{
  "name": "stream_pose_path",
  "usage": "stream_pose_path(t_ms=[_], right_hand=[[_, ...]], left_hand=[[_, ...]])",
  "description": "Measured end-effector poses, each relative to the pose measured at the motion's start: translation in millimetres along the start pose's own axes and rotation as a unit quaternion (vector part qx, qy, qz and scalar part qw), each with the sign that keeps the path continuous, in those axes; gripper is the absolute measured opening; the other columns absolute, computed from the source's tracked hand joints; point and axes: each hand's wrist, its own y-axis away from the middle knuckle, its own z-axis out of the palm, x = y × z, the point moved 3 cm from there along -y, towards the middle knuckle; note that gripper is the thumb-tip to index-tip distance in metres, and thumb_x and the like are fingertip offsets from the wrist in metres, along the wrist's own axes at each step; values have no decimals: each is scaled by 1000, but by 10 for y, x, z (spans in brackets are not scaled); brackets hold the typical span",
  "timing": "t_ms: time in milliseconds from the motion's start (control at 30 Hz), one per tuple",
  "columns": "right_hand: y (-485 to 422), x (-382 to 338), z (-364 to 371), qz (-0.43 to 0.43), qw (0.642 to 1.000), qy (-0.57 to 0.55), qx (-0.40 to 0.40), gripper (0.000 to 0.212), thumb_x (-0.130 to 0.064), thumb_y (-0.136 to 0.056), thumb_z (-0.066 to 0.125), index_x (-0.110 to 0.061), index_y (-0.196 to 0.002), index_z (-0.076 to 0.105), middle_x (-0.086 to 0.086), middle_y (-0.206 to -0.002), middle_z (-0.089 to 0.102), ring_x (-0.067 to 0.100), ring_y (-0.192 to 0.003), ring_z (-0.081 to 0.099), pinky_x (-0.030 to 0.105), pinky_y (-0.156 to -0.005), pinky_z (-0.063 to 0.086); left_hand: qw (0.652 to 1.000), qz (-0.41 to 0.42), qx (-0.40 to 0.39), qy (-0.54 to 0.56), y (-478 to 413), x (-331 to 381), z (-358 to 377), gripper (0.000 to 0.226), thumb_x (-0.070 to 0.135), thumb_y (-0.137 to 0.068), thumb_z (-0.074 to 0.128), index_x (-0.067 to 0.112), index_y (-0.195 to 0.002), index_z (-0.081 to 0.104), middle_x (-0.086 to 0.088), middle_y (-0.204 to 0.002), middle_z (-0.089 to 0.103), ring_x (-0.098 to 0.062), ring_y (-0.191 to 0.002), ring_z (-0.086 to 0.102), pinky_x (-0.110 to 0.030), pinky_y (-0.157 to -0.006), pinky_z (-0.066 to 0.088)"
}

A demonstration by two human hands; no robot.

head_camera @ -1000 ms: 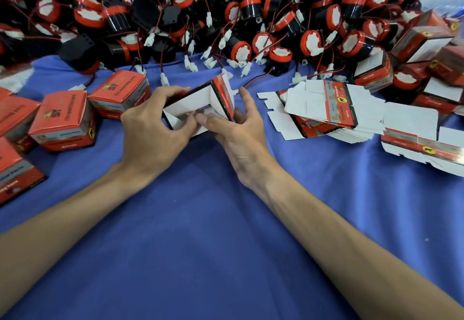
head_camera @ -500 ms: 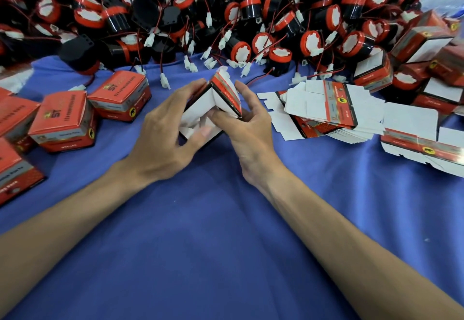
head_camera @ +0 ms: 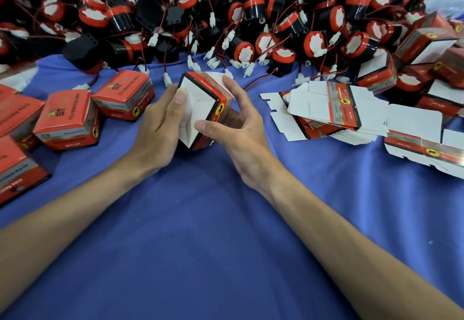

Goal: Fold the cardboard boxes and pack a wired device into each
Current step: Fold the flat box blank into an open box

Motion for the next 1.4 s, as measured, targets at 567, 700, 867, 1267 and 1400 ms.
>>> stream_pose_path(t_ms=[567,700,867,1267,1400], right_hand=[[47,-126,52,-39,996,79,-34,72,14,-75,69,-17,-135,43,14,-131,56,23,-107,61,43,-96,51],[97,-227,89,-174,917,356,49,76,-3,-66,69,-20,-135,44,-7,-114,61,15,-93,63,38,-83,54],[113,-261,199,-236,681,693,-21,89,-5,-62,63,-13,-146,35,13,-99,51,30,-60,50,32,-62,41],[170,-231,202,-325,707,619,-105,44,-11,-69,45,4,-103,68,19,-95,63,35,-76,59,44,-70,48],[103,-517,-49,-450,756,470,76,34,-2,-72,41,8,-87,70,22,-89,61,26,-73,58,36,-58,47]], left_hand=[[989,-50,-84,114,-16,-113,50,37,51,-97,27,30,-116,51,8,-118,62,-11,-115,57,-32,-99,45],[986,-11,-120,117,8,-51,99,40,53,-101,25,31,-130,42,7,-131,55,-9,-126,51,-27,-104,41],[986,164,-12,-8,57,86,16,63,54,-98,40,8,-138,26,-9,-140,36,-23,-133,42,-37,-108,37],[992,105,-25,-69,-25,45,-7,27,28,-96,36,18,-112,53,-10,-99,54,-13,-90,51,-19,-82,37],[996,57,-33,-61,-12,-28,25,11,41,-91,45,33,-98,42,13,-95,45,4,-90,48,-13,-80,35]])
